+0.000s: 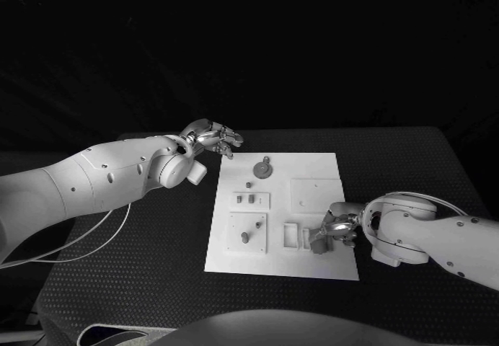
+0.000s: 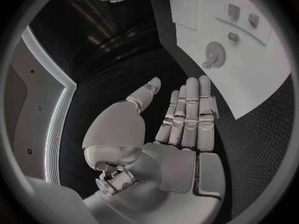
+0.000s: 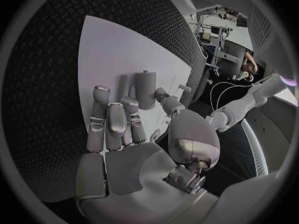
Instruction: Assemble the parts on the task board
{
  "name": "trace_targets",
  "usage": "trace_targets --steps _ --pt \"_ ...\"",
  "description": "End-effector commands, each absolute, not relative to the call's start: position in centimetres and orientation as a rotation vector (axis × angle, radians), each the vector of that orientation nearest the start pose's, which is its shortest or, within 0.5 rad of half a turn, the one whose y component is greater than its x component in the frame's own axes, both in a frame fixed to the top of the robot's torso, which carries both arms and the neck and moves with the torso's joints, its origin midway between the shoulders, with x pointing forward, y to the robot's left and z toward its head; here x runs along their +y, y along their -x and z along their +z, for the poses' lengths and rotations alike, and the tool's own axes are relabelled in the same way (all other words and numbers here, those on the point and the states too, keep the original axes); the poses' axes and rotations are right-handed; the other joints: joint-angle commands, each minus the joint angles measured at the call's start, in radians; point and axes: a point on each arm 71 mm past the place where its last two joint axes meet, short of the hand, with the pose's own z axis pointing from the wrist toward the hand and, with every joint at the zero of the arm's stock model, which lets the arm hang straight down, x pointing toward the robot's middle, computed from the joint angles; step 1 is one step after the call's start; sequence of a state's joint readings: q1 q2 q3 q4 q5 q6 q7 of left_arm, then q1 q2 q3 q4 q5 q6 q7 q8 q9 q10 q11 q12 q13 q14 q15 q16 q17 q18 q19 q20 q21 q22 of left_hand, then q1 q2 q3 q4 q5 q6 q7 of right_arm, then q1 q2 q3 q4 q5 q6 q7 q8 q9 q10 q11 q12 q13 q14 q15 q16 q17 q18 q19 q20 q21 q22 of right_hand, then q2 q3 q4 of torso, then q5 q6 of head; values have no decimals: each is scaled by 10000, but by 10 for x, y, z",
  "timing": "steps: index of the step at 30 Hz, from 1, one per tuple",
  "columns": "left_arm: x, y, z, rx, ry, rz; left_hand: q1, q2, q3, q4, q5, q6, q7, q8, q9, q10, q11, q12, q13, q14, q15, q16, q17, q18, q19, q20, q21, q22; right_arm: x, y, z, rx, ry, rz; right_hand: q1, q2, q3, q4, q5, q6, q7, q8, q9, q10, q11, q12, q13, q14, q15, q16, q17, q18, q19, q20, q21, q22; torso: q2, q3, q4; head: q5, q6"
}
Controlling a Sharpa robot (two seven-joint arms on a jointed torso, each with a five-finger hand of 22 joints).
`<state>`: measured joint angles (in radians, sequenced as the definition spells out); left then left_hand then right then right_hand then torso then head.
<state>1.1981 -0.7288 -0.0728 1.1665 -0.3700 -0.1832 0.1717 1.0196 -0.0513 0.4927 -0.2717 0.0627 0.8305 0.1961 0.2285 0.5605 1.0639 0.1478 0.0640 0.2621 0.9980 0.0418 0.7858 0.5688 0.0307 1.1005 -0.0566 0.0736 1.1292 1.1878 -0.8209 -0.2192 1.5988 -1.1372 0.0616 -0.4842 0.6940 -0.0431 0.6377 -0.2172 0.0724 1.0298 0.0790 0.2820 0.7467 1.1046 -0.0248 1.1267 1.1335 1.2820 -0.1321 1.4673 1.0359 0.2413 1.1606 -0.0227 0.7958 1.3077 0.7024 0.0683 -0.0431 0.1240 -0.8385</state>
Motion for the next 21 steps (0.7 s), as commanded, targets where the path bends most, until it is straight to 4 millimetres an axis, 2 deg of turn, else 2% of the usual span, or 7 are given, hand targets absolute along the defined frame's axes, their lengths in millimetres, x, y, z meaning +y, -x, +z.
trace_targets --steps 1,12,21 --pt "252 -540 -221 17079 8712 -11647 -85 3 -14 64 -15 -54 4 55 9 -37 21 44 -11 30 4 -33 13 218 62 -3 -45 -16 -190 -426 -276 23959 -566 4311 150 227 1 -62 65 68 6 46 63 41 -52 39 -11 46 -7 40 7 205 -10 44 22 209 -3 5 -1 -5 8" --pt "251 -540 -221 17091 8707 -11660 -90 1 -14 71 -14 -52 3 58 10 -43 23 41 -14 29 5 -39 20 218 59 -3 -45 -17 -183 -430 -256 23572 -1292 5103 64 183 21 -135 67 142 -16 31 61 92 -74 51 -22 105 -27 65 46 205 24 31 41 207 2 0 -5 -11 57" --pt "251 -540 -221 17111 8720 -11649 -96 -2 -15 76 -14 -50 2 61 10 -46 24 41 -17 27 6 -44 24 217 56 -2 -46 -17 -172 -435 -259 24025 -1388 5152 15 156 30 -132 68 150 -19 13 54 98 -76 46 -29 96 -30 58 18 205 27 29 40 203 10 -8 -4 -24 61"
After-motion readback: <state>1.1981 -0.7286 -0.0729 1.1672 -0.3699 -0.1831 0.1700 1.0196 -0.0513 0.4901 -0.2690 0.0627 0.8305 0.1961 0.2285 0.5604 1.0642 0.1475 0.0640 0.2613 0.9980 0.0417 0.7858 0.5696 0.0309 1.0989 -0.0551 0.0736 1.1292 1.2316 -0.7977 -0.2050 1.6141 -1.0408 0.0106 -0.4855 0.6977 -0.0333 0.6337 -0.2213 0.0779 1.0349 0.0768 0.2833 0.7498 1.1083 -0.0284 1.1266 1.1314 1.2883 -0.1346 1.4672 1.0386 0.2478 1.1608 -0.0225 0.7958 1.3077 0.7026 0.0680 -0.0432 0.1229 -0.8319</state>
